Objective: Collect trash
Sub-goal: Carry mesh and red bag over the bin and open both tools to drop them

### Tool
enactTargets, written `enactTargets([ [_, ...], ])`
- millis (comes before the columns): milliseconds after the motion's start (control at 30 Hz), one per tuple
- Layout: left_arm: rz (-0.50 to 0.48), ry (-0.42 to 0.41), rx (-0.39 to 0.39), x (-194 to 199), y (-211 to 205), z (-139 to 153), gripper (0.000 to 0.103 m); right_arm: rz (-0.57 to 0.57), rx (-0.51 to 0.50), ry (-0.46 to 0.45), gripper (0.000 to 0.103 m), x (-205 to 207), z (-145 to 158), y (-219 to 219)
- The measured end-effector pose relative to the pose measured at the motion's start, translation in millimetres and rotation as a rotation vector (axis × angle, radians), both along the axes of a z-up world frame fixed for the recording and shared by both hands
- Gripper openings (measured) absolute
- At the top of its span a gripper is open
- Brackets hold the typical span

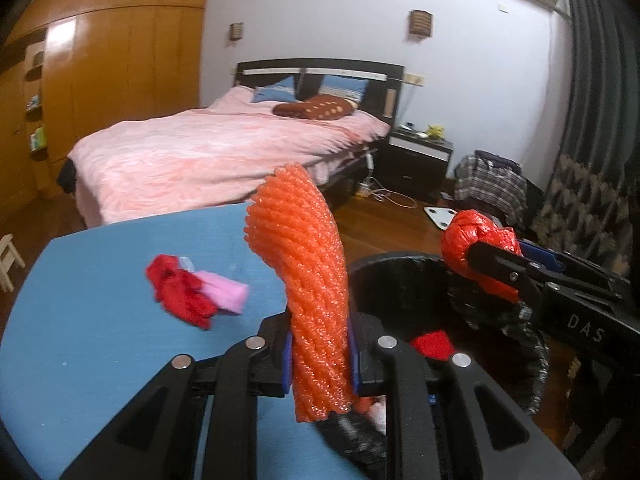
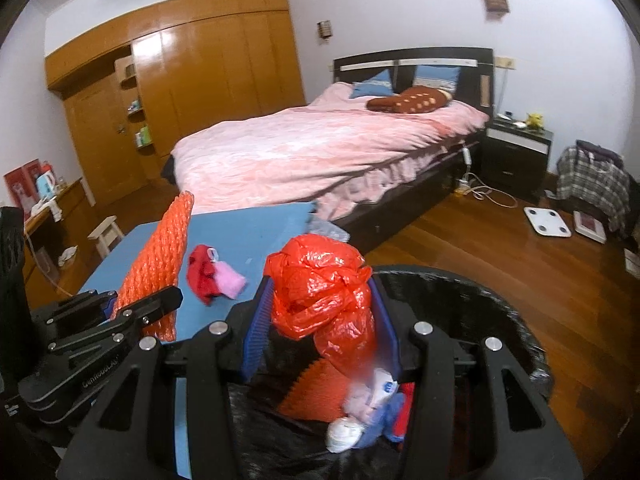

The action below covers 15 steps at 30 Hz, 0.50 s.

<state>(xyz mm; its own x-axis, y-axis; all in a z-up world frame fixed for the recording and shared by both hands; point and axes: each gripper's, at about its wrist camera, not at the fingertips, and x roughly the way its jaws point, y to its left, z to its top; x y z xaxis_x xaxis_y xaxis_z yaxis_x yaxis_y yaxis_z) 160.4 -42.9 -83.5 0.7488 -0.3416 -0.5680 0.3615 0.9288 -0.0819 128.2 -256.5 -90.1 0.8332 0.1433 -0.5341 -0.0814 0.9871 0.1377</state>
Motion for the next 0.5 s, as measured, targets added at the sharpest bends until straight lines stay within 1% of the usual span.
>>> enactTargets([
  [233,-0.085,0.003,-0.002,1.9,-42.5,-8.0,0.02,-0.066,-0.009,0.011,0.046,-5.4,-9.5,-30.0],
  [500,-0.145,0.032,0.004,9.3,-79.4,-25.2,0.02,-0.127,-0.024,0.038,0.046,-6.3,-24.5,-55.4],
])
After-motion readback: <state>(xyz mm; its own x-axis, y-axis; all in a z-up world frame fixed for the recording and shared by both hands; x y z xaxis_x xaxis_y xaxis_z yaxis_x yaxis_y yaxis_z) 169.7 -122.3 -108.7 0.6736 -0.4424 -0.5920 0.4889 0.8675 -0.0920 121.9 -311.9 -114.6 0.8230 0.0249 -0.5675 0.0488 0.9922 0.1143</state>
